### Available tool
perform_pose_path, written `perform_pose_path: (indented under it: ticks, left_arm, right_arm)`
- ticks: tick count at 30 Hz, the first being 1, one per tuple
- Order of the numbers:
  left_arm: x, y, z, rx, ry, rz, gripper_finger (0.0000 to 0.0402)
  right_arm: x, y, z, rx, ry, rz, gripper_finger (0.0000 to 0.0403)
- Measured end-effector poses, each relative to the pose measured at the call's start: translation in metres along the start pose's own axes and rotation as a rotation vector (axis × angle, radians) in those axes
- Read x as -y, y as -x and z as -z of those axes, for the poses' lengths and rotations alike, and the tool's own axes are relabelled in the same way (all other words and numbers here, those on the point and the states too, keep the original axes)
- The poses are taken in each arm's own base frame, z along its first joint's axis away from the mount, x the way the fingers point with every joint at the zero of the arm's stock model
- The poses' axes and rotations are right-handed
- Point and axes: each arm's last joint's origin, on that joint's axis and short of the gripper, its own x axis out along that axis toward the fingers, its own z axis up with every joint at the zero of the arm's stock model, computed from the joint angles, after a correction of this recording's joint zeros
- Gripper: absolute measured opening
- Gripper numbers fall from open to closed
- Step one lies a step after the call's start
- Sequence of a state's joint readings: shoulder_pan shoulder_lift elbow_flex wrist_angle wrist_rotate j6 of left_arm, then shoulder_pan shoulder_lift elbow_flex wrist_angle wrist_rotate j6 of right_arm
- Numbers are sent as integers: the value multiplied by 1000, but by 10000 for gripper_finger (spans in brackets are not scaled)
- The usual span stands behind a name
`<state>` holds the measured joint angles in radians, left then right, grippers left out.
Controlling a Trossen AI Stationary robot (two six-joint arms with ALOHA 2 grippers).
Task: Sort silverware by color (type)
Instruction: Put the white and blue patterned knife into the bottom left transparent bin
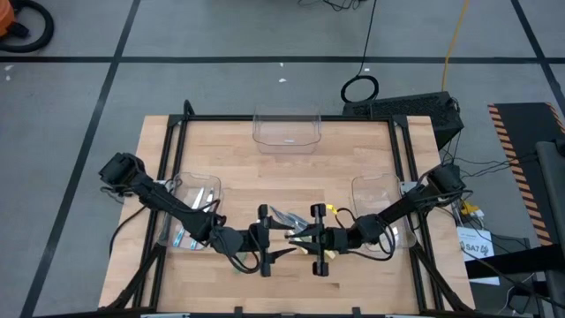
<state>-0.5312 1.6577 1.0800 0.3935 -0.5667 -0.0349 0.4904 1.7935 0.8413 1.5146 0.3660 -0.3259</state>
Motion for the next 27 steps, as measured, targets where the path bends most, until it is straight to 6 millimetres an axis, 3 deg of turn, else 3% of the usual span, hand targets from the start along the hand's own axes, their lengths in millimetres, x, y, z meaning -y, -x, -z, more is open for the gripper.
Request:
perform_pose_path:
  ticks: [15,22,27]
  left_arm:
    - [1,0,0,-2,7,2,103]
    - [0,0,2,-18,-28,-5,63]
    - [0,1,4,-40,-40,-5,60]
  right_arm:
    - [0,0,2,-23,21,-4,23]
    - [0,0,3,-48,59,43,23]
    - [0,1,5,-62,72,38,40]
